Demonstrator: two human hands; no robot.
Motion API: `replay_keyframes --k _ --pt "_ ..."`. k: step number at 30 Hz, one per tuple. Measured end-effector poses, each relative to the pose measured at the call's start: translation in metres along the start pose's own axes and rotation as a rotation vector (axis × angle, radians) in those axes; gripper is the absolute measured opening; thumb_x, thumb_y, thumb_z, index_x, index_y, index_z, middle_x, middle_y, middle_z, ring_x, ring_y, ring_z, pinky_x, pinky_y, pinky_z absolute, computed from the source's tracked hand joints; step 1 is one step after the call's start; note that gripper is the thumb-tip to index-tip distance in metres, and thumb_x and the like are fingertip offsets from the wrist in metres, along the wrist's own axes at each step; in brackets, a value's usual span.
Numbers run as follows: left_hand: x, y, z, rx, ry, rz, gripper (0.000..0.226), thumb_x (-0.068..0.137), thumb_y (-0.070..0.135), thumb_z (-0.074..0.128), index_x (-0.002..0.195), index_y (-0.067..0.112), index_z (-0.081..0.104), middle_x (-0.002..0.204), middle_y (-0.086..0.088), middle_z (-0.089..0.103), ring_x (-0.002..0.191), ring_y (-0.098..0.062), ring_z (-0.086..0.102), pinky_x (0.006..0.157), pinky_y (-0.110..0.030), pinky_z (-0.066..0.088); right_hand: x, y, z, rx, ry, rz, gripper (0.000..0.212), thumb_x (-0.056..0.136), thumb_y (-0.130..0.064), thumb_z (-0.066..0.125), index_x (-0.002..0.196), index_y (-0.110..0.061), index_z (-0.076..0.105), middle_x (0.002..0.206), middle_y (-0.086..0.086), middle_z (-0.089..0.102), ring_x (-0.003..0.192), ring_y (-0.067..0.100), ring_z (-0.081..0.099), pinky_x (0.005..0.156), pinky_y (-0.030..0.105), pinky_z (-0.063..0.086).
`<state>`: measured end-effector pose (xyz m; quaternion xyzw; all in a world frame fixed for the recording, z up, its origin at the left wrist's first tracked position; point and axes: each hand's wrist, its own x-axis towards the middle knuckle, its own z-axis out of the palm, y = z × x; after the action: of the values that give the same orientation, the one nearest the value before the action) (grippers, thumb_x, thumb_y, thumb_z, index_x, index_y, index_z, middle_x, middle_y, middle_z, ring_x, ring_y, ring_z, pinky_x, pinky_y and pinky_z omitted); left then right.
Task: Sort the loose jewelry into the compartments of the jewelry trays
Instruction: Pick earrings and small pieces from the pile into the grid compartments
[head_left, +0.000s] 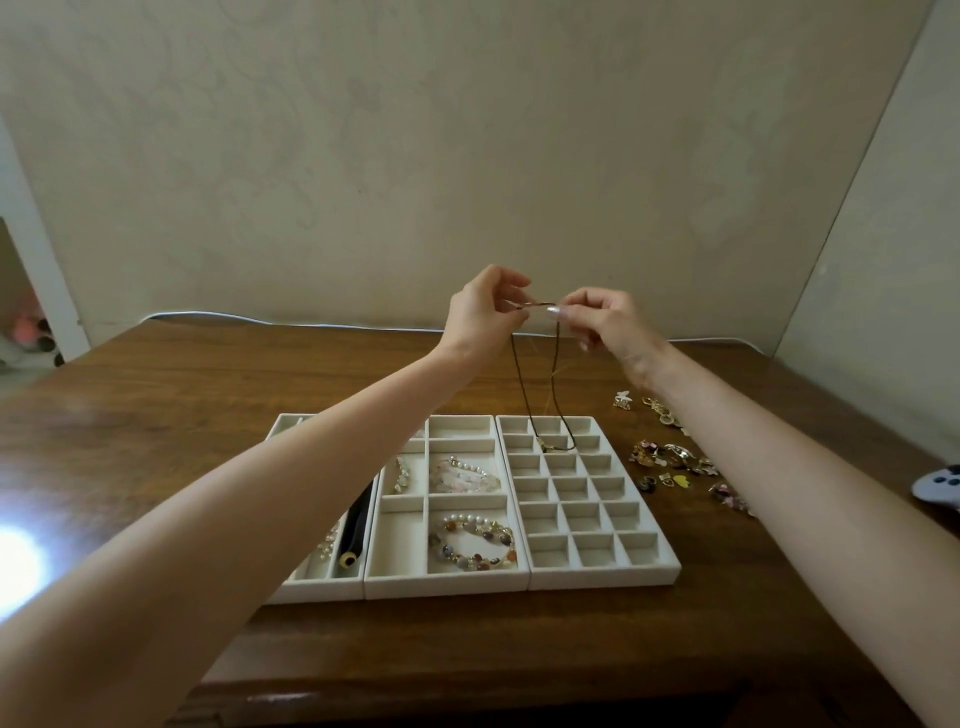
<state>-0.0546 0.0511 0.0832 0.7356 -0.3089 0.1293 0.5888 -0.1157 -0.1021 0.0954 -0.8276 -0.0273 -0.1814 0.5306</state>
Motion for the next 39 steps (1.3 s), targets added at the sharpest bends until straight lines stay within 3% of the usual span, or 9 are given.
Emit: replay_keyframes --k 2,6,11,17,21,25,30,35,39 --pt "0.001 -0.002 -0.001 0.095 0.056 0.011 0.027 0.082 -0.001 0.061 0.106 0.009 0.058 0.092 -0.003 0.065 0.076 -0.005 0.058 0.067 -0.008 0.047 0.001 -0.003 -0.003 0.047 0.036 -0.021 0.014 0.088 -0.016 0.06 0.074 -0.014 0.061 0.064 0.0 0.052 0.055 0.008 0.046 0.052 0.016 0.041" --pt "0.001 -0.004 0.0 0.174 0.14 0.006 0.032 0.081 -0.001 0.06 0.109 0.011 0.049 0.095 -0.006 0.06 0.083 -0.015 0.059 0.072 -0.02 0.049 0.001 -0.007 -0.003 0.075 0.061 -0.03 0.013 0.086 -0.017 0.063 0.073 -0.014 0.061 0.067 0.001 0.058 0.045 0.005 0.044 0.045 0.014 0.037" --pt "0.004 -0.003 -0.004 0.233 0.151 -0.014 0.008 0.082 0.005 0.064 0.084 0.013 0.061 0.094 -0.006 0.064 0.083 -0.016 0.06 0.076 -0.024 0.048 -0.001 -0.007 -0.004 0.093 0.087 -0.036 0.011 0.085 -0.021 0.066 0.08 -0.011 0.064 0.072 0.005 0.064 0.041 0.003 0.039 0.041 0.013 0.032" --pt "-0.001 -0.003 -0.007 -0.011 0.088 -0.146 0.004 0.085 0.012 0.064 0.086 0.008 0.064 0.081 -0.003 0.068 0.078 -0.015 0.065 0.077 -0.025 0.051 -0.002 -0.002 -0.007 0.078 0.153 -0.032 0.012 0.082 -0.021 0.07 0.075 -0.014 0.064 0.054 -0.003 0.053 0.044 0.005 0.042 0.043 0.014 0.033" --pt "-0.003 0.002 -0.011 -0.395 -0.043 -0.306 0.008 0.092 0.012 0.055 0.087 0.007 0.054 0.078 -0.007 0.066 0.069 -0.011 0.067 0.066 -0.021 0.055 -0.003 0.0 -0.006 0.057 0.17 -0.019 0.018 0.085 -0.026 0.067 0.072 -0.015 0.063 0.066 0.0 0.056 0.053 0.007 0.044 0.051 0.015 0.038" --pt "-0.004 0.004 -0.012 -0.622 -0.101 -0.423 0.008 0.092 0.01 0.054 0.084 0.008 0.054 0.065 -0.004 0.052 0.048 -0.009 0.053 0.055 -0.026 0.054 -0.006 0.001 -0.008 0.175 0.037 0.007 0.017 0.09 -0.026 0.059 0.077 -0.016 0.059 0.073 0.002 0.068 0.052 0.009 0.048 0.05 0.018 0.039" --pt "-0.004 -0.004 -0.016 -0.485 -0.134 -0.43 0.011 0.092 0.019 0.056 0.084 0.011 0.059 0.061 0.002 0.048 0.041 -0.004 0.037 0.04 -0.016 0.033 -0.006 0.006 -0.008 0.14 0.047 0.009 0.019 0.088 -0.028 0.062 0.075 -0.015 0.055 0.044 -0.01 0.045 0.041 0.006 0.037 0.049 0.017 0.035" --pt "-0.006 -0.008 -0.022 -0.482 -0.175 -0.425 0.012 0.092 0.02 0.054 0.086 0.01 0.057 0.052 0.006 0.042 0.039 -0.005 0.032 0.037 -0.016 0.024 -0.008 0.008 -0.009 -0.029 0.059 -0.042 0.009 0.081 -0.02 0.07 0.078 -0.02 0.062 0.064 -0.009 0.052 0.056 0.003 0.044 0.051 0.012 0.038" --pt "-0.009 -0.01 -0.024 -0.32 -0.18 -0.365 0.016 0.092 0.022 0.056 0.083 0.009 0.058 0.053 0.005 0.044 0.042 -0.006 0.032 0.038 -0.015 0.024 -0.008 0.017 -0.009 -0.227 0.137 -0.051 0.013 0.082 -0.006 0.068 0.087 -0.018 0.066 0.072 -0.006 0.052 0.065 0.006 0.046 0.061 0.016 0.041"
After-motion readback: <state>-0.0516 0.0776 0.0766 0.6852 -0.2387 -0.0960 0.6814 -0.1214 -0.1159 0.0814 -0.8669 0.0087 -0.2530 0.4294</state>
